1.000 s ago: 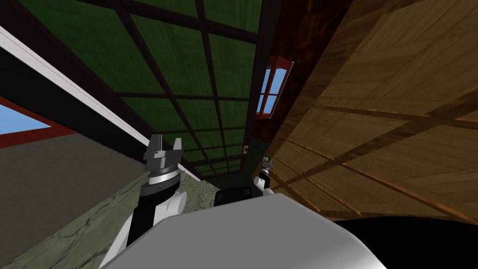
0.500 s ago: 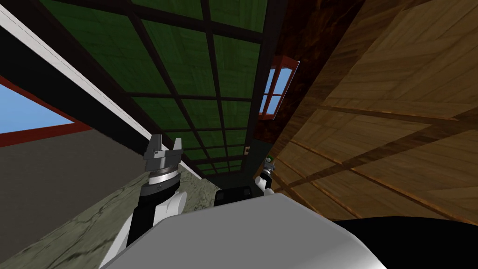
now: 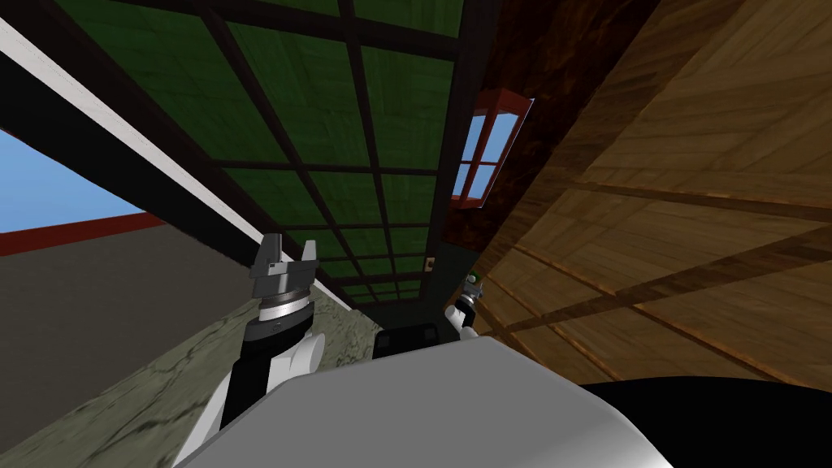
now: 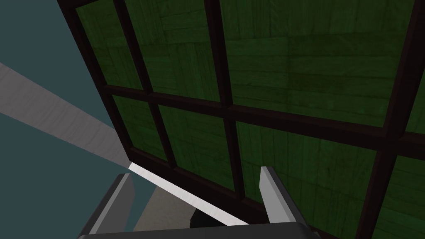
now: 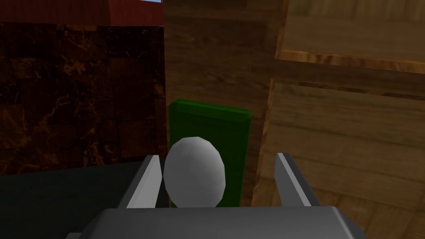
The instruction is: Push the door open
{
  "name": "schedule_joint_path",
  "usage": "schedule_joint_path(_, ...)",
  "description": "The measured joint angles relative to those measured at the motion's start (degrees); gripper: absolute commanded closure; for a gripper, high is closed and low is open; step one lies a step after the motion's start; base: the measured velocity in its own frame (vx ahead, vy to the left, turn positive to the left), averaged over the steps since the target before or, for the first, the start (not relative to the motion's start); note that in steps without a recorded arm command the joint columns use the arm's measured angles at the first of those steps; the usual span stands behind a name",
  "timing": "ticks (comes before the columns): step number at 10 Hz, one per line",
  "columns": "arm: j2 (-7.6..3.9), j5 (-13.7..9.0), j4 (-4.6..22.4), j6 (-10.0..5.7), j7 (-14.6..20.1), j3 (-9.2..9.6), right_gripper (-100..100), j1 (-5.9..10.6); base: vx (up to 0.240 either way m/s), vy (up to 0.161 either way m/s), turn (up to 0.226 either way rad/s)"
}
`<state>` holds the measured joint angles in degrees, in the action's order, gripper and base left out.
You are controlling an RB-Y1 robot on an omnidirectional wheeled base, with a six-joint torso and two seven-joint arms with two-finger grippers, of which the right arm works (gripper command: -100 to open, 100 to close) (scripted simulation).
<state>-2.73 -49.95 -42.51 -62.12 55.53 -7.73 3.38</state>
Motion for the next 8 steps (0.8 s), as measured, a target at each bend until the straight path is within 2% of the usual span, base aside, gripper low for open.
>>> schedule_joint_path(1,-0.59,-0.6,0.4,0.14,0.2,-1.09,100,0.24,0.009,-0.051,0.062)
schedule_joint_path(2,-0.57,-0.8,1.1,-0.28,0.3,-1.66,100,0.69,0.014,-0.027,0.002)
schedule_joint_path(3,-0.56,-0.8,0.9,-0.33,0.2,-1.83,100,0.7,0.022,-0.046,0.129)
schedule_joint_path(4,-0.42,-1.1,1.7,-1.05,0.2,-2.7,100,1.03,0.012,-0.052,0.111)
schedule_joint_path(5,-0.28,-1.3,0.5,-1.01,-0.1,-3.17,100,0.19,0.017,-0.058,0.131)
schedule_joint_path(6,-0.42,-1.9,1.0,-1.12,-0.4,-4.3,100,0.72,0.015,-0.049,0.067)
schedule_joint_path(7,-0.9,-2.1,3.0,-1.94,0.2,-4.95,100,1.83,0.019,-0.062,0.129)
schedule_joint_path(8,-0.22,-2.5,1.3,-2.14,-0.7,-6.09,100,1.14,0.022,-0.051,0.067)
